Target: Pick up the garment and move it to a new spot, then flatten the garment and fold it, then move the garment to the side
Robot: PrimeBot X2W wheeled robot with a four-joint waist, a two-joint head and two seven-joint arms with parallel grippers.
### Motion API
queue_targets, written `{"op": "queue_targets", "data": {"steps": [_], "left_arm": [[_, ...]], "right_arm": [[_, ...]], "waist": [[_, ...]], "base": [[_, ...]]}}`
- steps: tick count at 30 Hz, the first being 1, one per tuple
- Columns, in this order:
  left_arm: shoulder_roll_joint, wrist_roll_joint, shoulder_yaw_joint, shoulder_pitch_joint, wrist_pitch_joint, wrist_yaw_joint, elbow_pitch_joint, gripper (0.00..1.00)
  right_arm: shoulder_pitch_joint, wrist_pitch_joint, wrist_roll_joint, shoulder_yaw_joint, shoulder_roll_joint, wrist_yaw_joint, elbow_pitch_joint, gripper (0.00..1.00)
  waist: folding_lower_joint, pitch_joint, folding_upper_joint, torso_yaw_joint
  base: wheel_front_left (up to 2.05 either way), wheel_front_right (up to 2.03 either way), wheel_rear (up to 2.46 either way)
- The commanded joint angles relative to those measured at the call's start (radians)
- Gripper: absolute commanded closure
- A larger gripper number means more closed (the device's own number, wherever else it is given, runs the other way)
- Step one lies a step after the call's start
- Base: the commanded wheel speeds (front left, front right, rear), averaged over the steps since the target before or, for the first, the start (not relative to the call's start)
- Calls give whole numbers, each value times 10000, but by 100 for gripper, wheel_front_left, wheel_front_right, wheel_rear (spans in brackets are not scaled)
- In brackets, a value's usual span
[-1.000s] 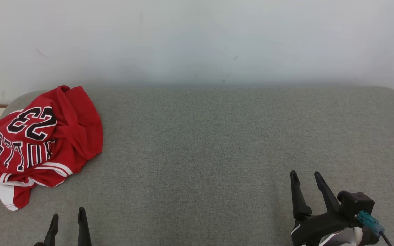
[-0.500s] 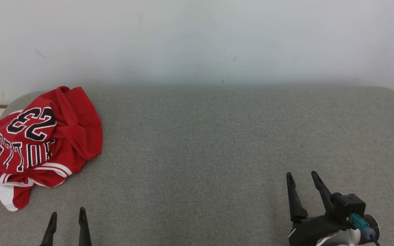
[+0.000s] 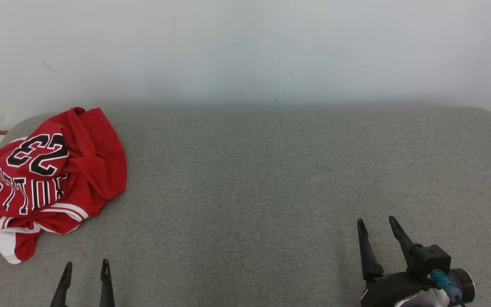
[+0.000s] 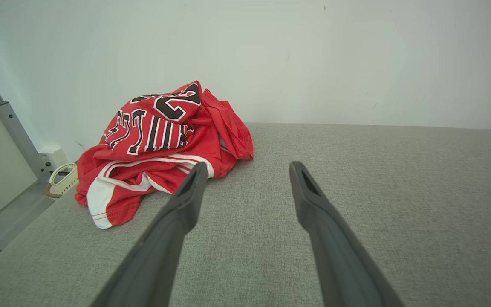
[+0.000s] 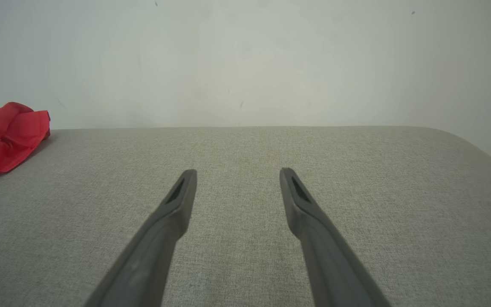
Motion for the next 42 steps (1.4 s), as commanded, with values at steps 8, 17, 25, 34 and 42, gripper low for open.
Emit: {"op": "queue_targets", "data": {"steps": [8, 17, 25, 34, 42], "left_arm": [[182, 651, -105, -18, -159, -44, 167, 0], [222, 713, -117, -45, -200, -50, 471, 0], [240, 608, -82, -105, -200, -14, 589, 0], [258, 382, 4, -187, -200, -15, 554, 0], [295, 256, 24, -179, -200, -10, 505, 0]], "right_arm": [[-56, -24, -684, 124, 3, 7, 26, 0], [-30, 72, -729, 123, 3, 7, 1, 0], [-27, 96, -578, -5, 2, 7, -68, 0], [79, 124, -242, -16, 3, 7, -158, 0], [184, 180, -116, 9, 3, 7, -291, 0]], "waist": [[0, -11, 0, -23], [0, -9, 0, -48], [0, -40, 0, -80], [0, -97, 0, -103], [0, -116, 0, -116]], "base": [[0, 0, 0], [0, 0, 0], [0, 0, 0], [0, 0, 0], [0, 0, 0]]}}
